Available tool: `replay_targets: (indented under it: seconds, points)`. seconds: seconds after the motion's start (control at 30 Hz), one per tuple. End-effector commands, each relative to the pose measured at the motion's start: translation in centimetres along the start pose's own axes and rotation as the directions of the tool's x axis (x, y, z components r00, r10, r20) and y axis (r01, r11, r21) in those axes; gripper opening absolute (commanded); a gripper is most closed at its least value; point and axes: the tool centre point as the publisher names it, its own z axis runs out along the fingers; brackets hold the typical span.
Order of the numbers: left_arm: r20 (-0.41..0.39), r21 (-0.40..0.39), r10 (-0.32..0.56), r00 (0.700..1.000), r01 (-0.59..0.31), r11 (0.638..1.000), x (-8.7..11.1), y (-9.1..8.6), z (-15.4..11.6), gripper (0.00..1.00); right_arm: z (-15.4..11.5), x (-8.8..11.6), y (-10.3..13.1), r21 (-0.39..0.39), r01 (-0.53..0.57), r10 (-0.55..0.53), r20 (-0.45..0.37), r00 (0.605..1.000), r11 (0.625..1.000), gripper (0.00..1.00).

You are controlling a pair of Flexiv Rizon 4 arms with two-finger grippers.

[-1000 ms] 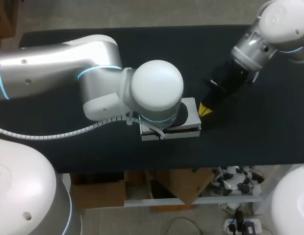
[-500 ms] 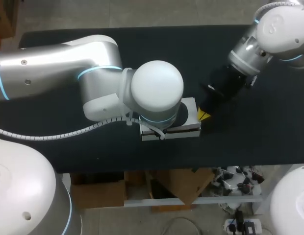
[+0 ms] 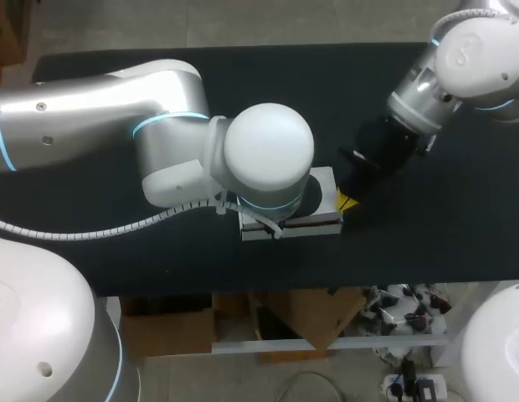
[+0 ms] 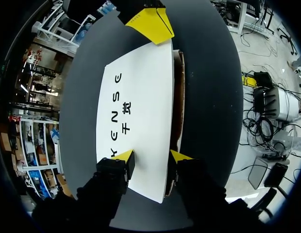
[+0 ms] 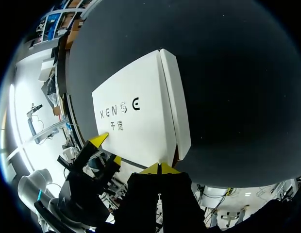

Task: Assemble the packaging by folding the flat box into shape, placing the metal phone stand inside, and closing the box properly

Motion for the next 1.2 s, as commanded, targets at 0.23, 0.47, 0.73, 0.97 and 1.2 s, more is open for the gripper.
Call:
replay_targets:
  seconds: [0.23, 0.47, 0.73, 0.97, 1.2]
  points:
    - [0.004, -0.004, 0.003, 1.000, -0.003, 1.000, 0.2, -0.2, -0.1, 0.46, 0.3, 0.0, 0.2, 0.003, -0.006, 0.006, 0.001, 1.000, 1.000, 0.00]
    - [0.009, 0.002, 0.014, 1.000, -0.014, 1.000, 0.3, -0.1, -0.5, 0.48, 0.4, 0.1, 0.3, 0.003, -0.007, 0.007, 0.000, 1.000, 1.000, 0.00]
    - [0.016, 0.010, 0.016, 1.000, -0.016, 1.000, 0.4, 0.1, -1.0, 0.57, 0.4, 0.0, 0.3, 0.003, -0.011, 0.011, 0.000, 1.000, 1.000, 0.00]
    - [0.015, 0.019, 0.014, 1.000, -0.014, 1.000, 0.5, 0.4, -1.2, 0.59, 0.5, 0.1, 0.3, 0.005, -0.013, 0.013, 0.001, 1.000, 1.000, 0.00]
    - [0.037, 0.043, -0.004, 0.999, 0.003, 0.999, 0.4, 1.2, -2.3, 0.53, 0.6, 0.1, 0.2, 0.004, -0.012, 0.012, 0.001, 1.000, 1.000, 0.00]
